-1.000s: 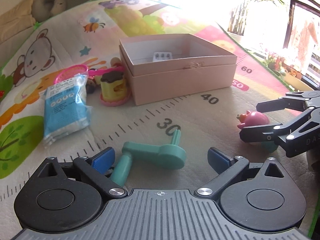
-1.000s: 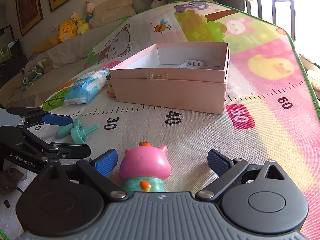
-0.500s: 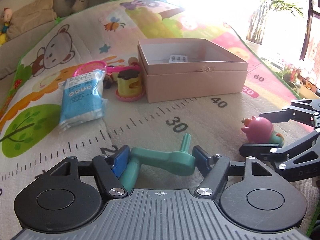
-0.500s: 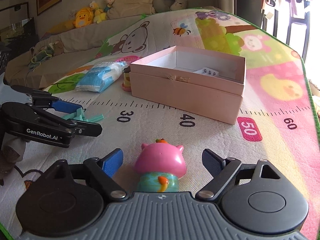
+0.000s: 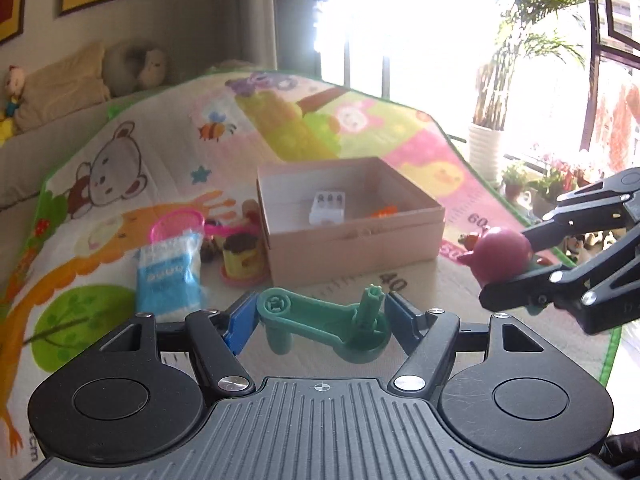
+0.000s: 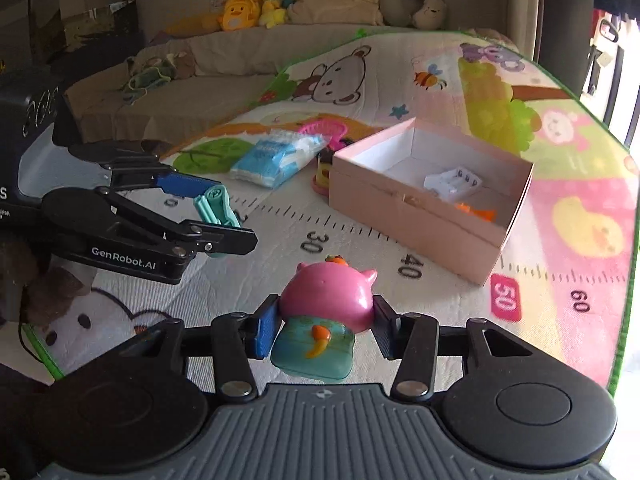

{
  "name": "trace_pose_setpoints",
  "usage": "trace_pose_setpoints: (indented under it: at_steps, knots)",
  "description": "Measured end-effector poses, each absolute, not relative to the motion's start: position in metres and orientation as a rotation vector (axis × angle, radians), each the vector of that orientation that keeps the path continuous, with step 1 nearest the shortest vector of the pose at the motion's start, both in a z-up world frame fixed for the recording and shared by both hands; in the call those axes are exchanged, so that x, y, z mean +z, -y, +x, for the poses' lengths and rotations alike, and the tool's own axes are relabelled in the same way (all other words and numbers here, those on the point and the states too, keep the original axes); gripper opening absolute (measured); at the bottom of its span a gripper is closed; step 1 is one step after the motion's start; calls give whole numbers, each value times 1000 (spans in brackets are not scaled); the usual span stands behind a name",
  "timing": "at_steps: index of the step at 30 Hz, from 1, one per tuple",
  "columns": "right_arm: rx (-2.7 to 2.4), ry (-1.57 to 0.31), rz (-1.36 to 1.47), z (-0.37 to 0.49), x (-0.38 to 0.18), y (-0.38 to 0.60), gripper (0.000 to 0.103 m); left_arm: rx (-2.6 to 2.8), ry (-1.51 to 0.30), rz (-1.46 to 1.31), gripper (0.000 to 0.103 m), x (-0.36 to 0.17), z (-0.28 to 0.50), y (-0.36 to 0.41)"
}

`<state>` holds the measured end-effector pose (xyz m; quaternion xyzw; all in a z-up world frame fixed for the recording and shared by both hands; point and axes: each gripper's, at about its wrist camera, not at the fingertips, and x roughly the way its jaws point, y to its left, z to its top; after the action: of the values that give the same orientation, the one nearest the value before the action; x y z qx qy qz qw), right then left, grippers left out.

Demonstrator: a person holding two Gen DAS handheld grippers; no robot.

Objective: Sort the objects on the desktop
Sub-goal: 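Carry the pig and crank handle over the pink box and release both, then grasp and lift the pink strainer with the right tool while the left tool nears the blue packet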

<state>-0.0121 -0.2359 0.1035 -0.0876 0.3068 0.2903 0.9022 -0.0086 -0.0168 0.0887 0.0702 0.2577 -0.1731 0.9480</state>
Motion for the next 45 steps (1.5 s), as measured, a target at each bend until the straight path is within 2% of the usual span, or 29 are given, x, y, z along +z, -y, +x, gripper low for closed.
trace_pose_setpoints:
  at_steps: [5, 12, 16, 20, 22, 30, 34, 39, 40, 41, 43, 45]
  knots:
    - [530, -492, -103, 17, 164, 259, 48, -321, -428, 164, 74, 120, 28, 33]
    - [404, -491, -84, 98, 183, 264, 48, -365, -409, 121, 74, 122, 102, 57]
    - [363, -529, -55, 149, 178, 262, 48, -399, -459, 51, 77, 107, 150, 64]
    - [356, -615, -8, 199, 159, 256, 52, -397, -465, 58, 97, 96, 148, 55]
    - [345, -621, -12, 207, 151, 254, 52, -391, -445, 78, 99, 91, 128, 41]
    - [390, -652, -55, 200, 129, 224, 52, -168, -555, 156, 100, 32, 82, -13]
    - [461, -691, -112, 199, 124, 181, 52, -45, -605, 109, 100, 19, 100, -43]
    - [548, -741, -140, 211, 121, 122, 59, -7, -626, 66, 100, 20, 134, -64]
    - [558, -756, -144, 216, 120, 111, 59, -19, -631, 43, 95, 21, 140, -67]
    - [572, -779, -150, 224, 117, 97, 59, -31, -637, 31, 79, 21, 143, -70]
    - [573, -812, -174, 239, 111, 72, 59, -43, -663, 6, 62, 21, 143, -77]
    - [561, -825, -222, 252, 102, 50, 59, -44, -661, -5, 61, 21, 133, -84]
